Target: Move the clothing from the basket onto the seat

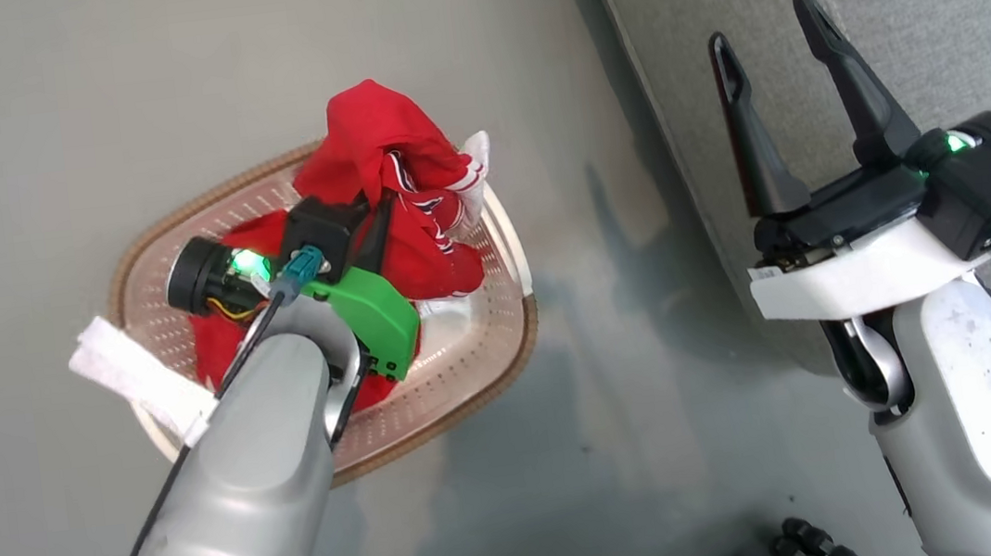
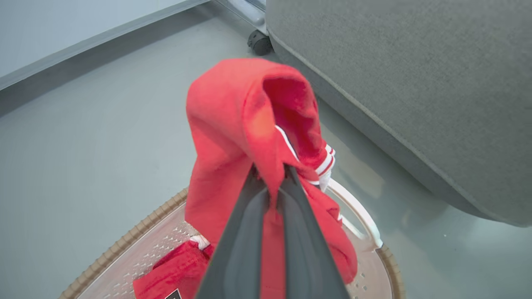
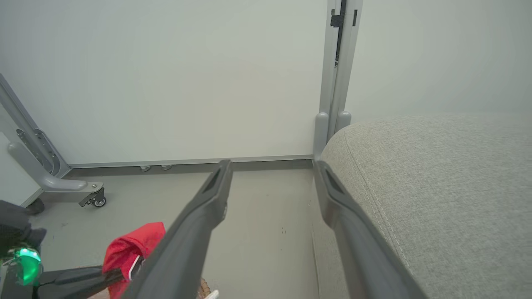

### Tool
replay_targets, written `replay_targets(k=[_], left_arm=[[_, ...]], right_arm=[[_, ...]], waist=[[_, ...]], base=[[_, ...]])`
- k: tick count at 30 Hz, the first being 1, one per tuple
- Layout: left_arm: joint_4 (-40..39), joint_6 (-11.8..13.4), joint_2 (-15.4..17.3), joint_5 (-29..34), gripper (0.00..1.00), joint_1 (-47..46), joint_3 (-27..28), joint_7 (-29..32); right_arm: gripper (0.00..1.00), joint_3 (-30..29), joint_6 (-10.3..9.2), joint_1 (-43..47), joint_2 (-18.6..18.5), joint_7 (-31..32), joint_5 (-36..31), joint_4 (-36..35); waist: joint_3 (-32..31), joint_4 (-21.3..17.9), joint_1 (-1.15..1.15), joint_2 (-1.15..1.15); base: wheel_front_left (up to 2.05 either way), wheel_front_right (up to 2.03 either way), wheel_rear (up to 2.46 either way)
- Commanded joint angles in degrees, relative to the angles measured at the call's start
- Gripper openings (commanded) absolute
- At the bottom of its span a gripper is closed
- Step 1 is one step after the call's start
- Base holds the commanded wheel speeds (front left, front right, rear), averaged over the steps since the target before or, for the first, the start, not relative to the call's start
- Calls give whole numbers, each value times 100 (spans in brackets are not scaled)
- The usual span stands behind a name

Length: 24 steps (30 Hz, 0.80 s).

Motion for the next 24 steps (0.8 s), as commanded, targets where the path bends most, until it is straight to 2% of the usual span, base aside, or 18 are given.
replay_targets(k=[1, 14, 24], left_arm=[[-151, 7, 23, -7, 0, 195, 71, -18], [-1797, 7, 3, 262, 0, 1145, 631, -19], [-2913, -9, -8, 405, 0, 1183, 769, -20]], right_arm=[[100, -43, -2, 139, -24, -27, -34, 65], [100, -137, -2, 742, -22, -27, -48, 423], [100, -99, -2, 1078, -23, -27, 21, 512]], waist=[[-600, 354, 0, 0], [-1676, 649, 0, 0], [-2287, 735, 0, 0]], base=[[0, 0, 0], [0, 0, 0], [0, 0, 0]])
